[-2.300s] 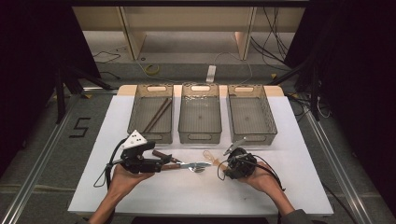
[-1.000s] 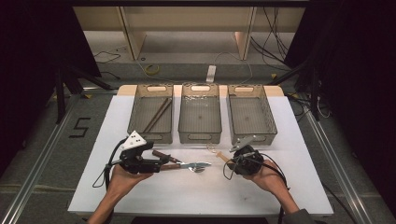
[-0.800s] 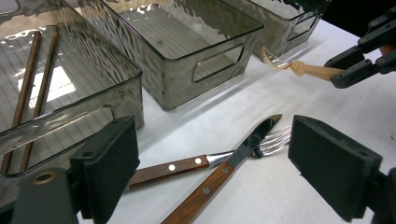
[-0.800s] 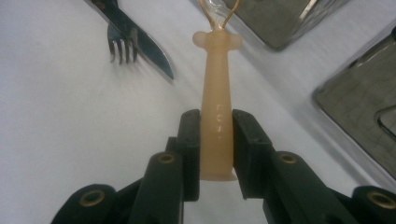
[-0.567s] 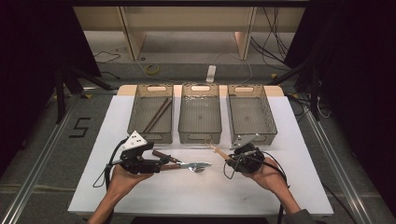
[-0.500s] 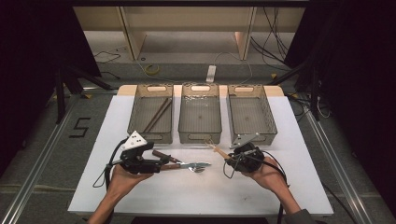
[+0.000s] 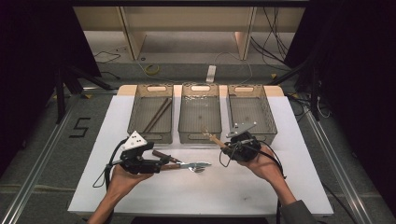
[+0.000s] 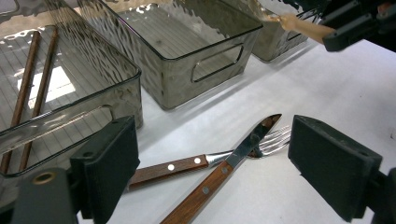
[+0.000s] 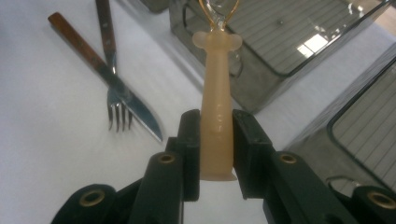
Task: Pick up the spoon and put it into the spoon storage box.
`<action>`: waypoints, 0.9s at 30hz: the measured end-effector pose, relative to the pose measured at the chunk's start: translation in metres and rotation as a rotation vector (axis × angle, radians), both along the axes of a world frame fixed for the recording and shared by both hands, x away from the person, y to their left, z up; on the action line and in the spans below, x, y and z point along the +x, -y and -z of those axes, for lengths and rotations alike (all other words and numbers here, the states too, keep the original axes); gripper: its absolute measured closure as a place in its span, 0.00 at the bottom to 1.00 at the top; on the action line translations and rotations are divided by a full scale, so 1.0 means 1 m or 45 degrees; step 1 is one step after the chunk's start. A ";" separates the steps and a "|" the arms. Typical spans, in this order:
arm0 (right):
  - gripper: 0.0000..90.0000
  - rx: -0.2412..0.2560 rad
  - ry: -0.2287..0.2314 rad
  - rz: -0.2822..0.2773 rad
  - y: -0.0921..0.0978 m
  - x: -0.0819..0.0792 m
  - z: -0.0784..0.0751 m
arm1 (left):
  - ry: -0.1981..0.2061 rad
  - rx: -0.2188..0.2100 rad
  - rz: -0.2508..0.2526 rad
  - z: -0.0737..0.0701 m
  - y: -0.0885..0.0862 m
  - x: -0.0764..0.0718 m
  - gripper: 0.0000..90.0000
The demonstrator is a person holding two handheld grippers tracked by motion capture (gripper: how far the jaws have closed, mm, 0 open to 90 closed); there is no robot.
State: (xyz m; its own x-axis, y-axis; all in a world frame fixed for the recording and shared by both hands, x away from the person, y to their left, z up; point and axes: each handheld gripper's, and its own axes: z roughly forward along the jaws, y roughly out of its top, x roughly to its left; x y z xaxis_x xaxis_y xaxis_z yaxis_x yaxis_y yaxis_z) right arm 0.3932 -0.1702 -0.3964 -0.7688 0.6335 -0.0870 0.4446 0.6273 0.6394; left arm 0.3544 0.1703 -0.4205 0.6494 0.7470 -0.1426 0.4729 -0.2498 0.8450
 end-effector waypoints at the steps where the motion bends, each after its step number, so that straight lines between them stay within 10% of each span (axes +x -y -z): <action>1: 0.83 0.004 0.005 0.004 -0.001 0.002 -0.002 | 0.000 0.001 0.000 0.000 0.000 0.000 0.17; 27: 0.83 0.036 0.076 0.075 -0.041 0.058 -0.022 | 0.001 0.013 0.013 0.001 0.003 0.000 0.17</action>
